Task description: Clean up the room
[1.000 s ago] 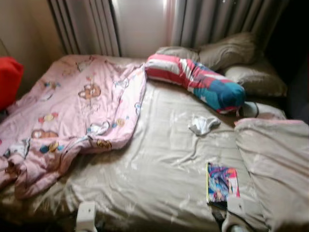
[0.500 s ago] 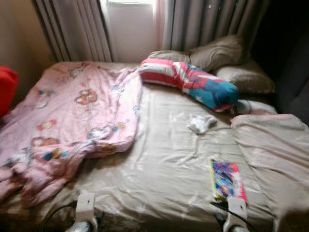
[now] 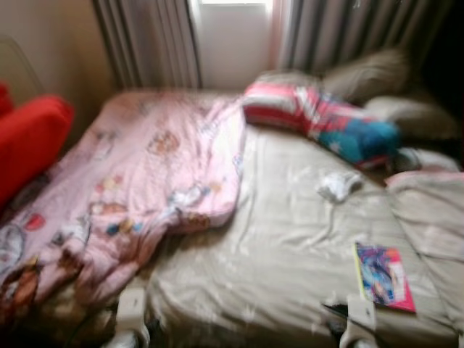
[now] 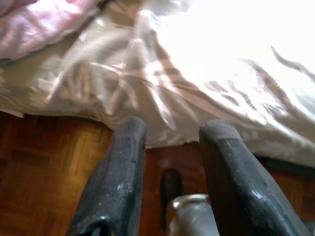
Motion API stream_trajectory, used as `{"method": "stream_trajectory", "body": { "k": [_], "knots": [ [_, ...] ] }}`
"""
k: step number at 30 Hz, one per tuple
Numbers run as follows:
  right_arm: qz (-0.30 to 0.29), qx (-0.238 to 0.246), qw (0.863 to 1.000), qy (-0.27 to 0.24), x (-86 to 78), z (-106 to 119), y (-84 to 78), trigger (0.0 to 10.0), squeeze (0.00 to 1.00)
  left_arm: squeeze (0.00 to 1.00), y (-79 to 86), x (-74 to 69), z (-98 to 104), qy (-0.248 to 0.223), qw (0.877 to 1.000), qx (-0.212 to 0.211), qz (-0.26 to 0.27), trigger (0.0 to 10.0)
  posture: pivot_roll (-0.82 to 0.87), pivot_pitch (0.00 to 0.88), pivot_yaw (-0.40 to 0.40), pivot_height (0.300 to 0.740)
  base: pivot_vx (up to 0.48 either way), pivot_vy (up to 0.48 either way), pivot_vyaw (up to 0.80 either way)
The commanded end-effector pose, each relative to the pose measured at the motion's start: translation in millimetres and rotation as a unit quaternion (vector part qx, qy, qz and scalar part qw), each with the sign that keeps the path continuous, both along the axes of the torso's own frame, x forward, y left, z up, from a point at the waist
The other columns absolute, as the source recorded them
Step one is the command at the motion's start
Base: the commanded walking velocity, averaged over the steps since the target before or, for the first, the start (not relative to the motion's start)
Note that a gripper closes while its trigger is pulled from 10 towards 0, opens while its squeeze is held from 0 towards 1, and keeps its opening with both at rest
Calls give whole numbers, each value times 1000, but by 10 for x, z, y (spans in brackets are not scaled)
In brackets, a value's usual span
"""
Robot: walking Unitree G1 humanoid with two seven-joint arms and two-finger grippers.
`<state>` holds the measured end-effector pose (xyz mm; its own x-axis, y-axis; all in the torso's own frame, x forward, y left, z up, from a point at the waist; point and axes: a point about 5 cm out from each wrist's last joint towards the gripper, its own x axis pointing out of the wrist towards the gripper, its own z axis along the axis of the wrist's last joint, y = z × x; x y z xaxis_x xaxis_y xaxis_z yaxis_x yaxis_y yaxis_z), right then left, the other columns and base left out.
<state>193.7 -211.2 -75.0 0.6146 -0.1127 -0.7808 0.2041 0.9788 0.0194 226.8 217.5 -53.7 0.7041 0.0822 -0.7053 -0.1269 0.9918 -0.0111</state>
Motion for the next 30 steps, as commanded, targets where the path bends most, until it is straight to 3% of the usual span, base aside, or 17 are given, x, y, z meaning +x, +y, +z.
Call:
{"method": "stream_trajectory", "body": {
  "k": [1,7,16,30],
  "knots": [
    [0,7,1000,-9,50,17,53,10000,0,0,79,-126,-64,24,1000,8,8,10000,6,0,-9,740,0,349,0],
    [12,0,1000,-8,57,21,54,10000,0,0,74,-136,-71,25,1000,7,8,10000,5,0,-7,740,0,349,0],
    [15,-1,1000,-8,63,23,59,10000,0,0,69,-143,-77,27,1000,8,8,10000,5,0,-4,740,0,350,800],
    [13,5,1000,-5,56,16,70,10000,0,0,74,-136,-73,28,1000,10,6,10000,5,0,3,740,0,352,0]
  ]
}}
